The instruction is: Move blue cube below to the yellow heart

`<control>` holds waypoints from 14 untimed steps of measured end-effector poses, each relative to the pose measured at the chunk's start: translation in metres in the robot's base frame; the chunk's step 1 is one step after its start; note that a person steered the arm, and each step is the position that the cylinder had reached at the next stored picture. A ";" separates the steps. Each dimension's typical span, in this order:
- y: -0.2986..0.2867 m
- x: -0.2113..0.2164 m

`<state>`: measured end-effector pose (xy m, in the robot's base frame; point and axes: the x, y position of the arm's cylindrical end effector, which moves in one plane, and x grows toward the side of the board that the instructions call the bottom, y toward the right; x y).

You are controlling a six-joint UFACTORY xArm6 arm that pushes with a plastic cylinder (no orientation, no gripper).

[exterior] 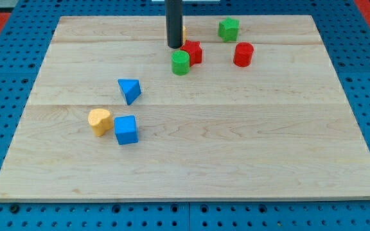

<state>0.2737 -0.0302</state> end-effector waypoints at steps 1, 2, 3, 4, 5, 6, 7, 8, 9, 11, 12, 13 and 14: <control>0.000 -0.002; 0.030 0.026; 0.067 0.075; 0.072 0.095; 0.022 0.070; -0.022 0.047; -0.056 0.016; -0.081 0.000; -0.051 0.018; -0.013 0.127; -0.022 0.179; -0.061 0.219; -0.091 0.240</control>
<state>0.5137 -0.1217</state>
